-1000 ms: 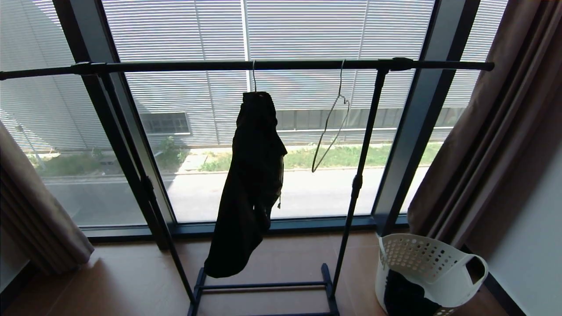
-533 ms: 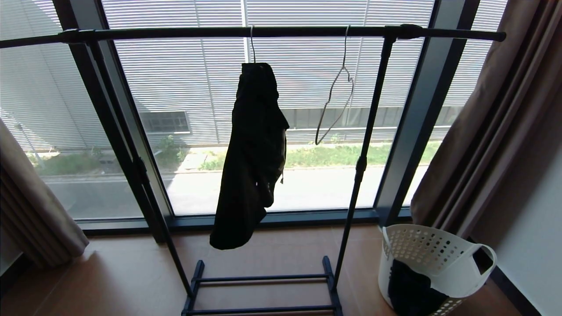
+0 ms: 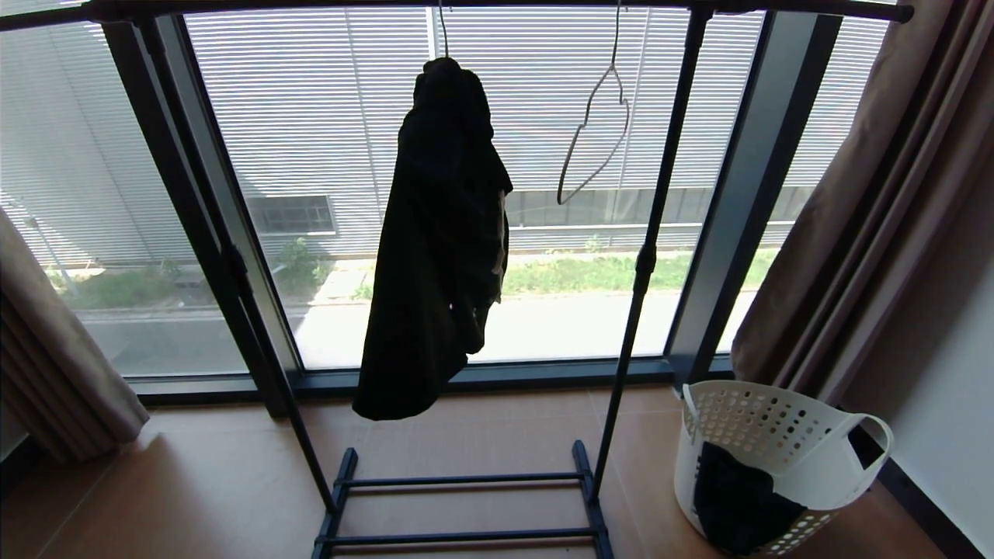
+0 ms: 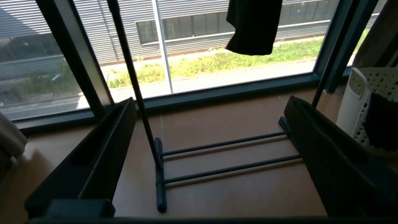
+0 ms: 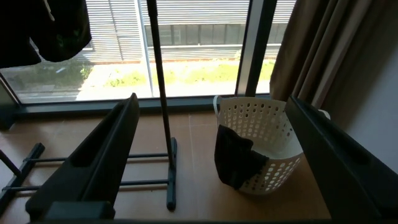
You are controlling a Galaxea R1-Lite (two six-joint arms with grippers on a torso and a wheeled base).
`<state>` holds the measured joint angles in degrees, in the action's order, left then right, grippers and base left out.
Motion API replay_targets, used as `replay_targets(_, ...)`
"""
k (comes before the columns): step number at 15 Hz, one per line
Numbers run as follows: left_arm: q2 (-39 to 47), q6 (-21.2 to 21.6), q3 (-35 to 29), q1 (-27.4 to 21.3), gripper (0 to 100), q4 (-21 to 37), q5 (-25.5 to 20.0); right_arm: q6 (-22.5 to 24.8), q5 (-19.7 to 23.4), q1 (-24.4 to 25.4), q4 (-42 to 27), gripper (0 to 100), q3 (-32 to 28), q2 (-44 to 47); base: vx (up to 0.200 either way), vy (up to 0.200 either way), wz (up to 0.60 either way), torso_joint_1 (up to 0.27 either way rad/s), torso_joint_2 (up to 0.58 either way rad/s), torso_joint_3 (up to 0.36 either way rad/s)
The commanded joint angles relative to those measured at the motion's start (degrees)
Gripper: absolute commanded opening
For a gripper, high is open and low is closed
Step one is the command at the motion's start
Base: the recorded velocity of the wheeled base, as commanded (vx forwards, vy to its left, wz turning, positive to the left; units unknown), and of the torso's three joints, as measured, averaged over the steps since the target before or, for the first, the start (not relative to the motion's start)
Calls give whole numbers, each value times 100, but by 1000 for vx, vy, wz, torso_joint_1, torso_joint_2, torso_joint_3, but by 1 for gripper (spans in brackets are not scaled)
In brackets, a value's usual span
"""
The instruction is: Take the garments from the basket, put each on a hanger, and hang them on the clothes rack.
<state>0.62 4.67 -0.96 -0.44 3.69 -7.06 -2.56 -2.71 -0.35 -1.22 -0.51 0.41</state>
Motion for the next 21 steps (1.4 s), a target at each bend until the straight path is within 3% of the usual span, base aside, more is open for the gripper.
replay_targets(1,8,-1,0,0,100,0,-6,1,-2,0,-1,100,-2,11,0,0,0,-7,61,61)
replay_targets(12,8,8,0,0,100,0,-6,1,7,0,-1,100,-2,11,0,0,-491,-1,4,5)
replay_targets(21,8,-10,-9,0,100,0,11,1,7,0,-1,100,-2,11,0,-200,0,2,1,2)
